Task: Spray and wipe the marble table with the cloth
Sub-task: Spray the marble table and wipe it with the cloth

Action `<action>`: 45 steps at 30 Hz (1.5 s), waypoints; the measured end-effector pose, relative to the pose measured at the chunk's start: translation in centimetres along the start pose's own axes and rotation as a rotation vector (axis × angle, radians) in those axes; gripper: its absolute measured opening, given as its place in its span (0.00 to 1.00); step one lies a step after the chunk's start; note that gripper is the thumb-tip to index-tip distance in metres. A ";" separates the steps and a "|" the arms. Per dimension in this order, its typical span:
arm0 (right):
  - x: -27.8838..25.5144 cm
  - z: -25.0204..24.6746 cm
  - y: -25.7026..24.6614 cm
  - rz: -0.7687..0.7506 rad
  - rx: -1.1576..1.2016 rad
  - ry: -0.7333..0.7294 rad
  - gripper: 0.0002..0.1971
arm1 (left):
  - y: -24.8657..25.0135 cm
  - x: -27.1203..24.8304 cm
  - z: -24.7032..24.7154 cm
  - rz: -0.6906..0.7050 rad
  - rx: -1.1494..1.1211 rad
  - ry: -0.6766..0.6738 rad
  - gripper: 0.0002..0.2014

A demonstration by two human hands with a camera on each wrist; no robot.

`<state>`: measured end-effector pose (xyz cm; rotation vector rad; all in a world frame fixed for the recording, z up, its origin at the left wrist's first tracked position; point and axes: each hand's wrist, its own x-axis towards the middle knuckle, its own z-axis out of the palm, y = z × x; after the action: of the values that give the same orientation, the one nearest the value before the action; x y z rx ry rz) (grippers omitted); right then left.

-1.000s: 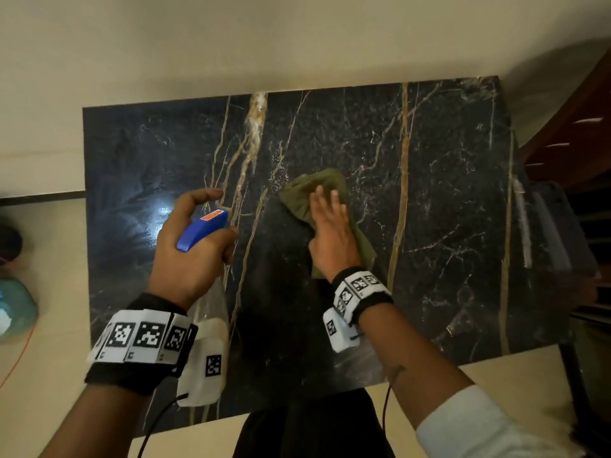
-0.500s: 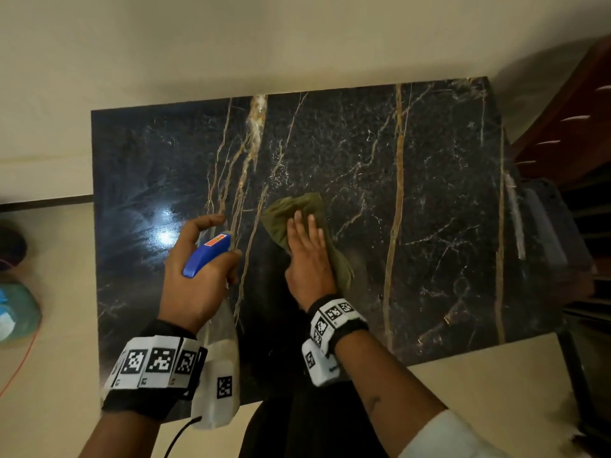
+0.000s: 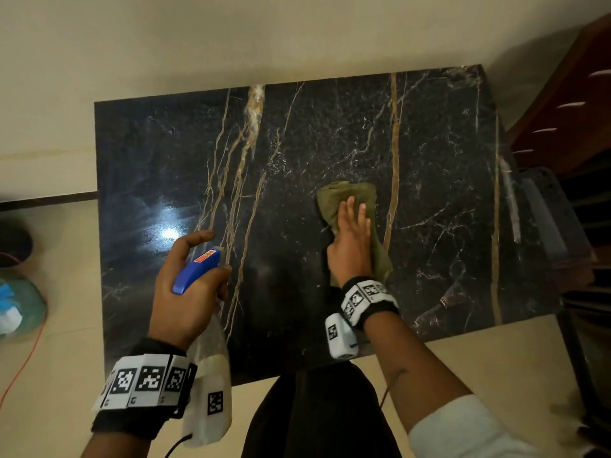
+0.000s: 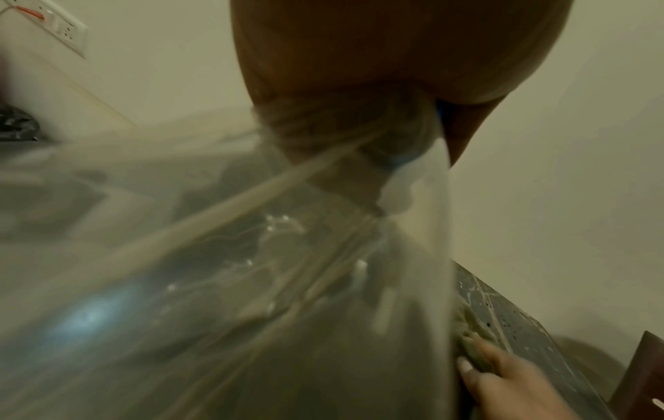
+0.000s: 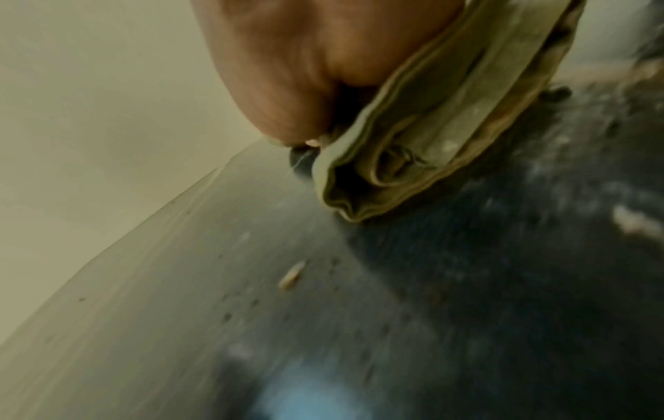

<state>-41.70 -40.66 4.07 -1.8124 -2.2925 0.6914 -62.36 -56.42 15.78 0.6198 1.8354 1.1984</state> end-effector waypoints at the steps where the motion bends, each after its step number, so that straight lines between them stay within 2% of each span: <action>1: -1.2 0.9 -1.5 -0.030 0.019 -0.011 0.40 | -0.1 -0.2 0.2 -0.003 -0.011 0.003 0.24; 5: -6.1 3.6 -5.1 -0.192 0.071 -0.150 0.42 | 0.1 -1.2 0.8 0.003 -0.014 0.007 0.24; 9: -6.5 2.6 -2.8 -0.265 0.055 -0.159 0.44 | 0.4 -1.6 0.6 0.020 0.009 -0.008 0.24; 15: -5.7 -1.4 5.6 -0.008 -0.019 -0.020 0.44 | -0.7 -2.1 -0.5 0.040 0.019 -0.005 0.25; 19: -7.1 0.2 3.2 0.037 -0.029 0.013 0.42 | -1.9 -2.7 0.1 0.021 0.017 -0.022 0.25; 21: -9.0 1.4 0.5 -0.019 -0.005 -0.030 0.43 | -2.2 -3.2 0.7 0.016 0.012 -0.024 0.25; 24: -13.0 3.4 -2.7 -0.197 0.035 -0.167 0.46 | -2.5 -4.1 1.4 0.005 0.013 -0.013 0.23; 28: -14.4 3.9 -2.6 -0.334 0.056 -0.224 0.47 | -2.6 -4.8 1.6 0.000 0.019 -0.019 0.24; 30: -13.4 3.1 -1.1 -0.301 0.050 -0.192 0.46 | -2.5 -5.1 1.4 -0.011 0.005 0.000 0.26; 34: -11.5 0.6 3.4 -0.048 -0.011 -0.022 0.43 | -2.6 -6.0 0.9 -0.012 -0.003 0.017 0.27; 36: -11.2 -0.1 5.1 0.022 -0.021 0.020 0.42 | -2.8 -6.4 0.8 -0.012 -0.012 0.030 0.27; 40: -11.5 0.4 3.7 0.083 -0.016 0.033 0.42 | -3.8 -7.4 0.7 0.005 -0.009 0.023 0.25; 42: -12.5 1.1 1.9 0.064 0.003 0.004 0.42 | -4.2 -8.0 0.9 0.004 -0.009 0.013 0.25; 45: -14.9 2.4 -0.5 -0.109 0.031 -0.110 0.43 | -4.3 -8.8 1.5 0.000 0.015 0.014 0.25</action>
<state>-39.07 -55.47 4.71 -1.6614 -2.4141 0.8220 -56.24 -64.20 14.89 0.6214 1.8575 1.1926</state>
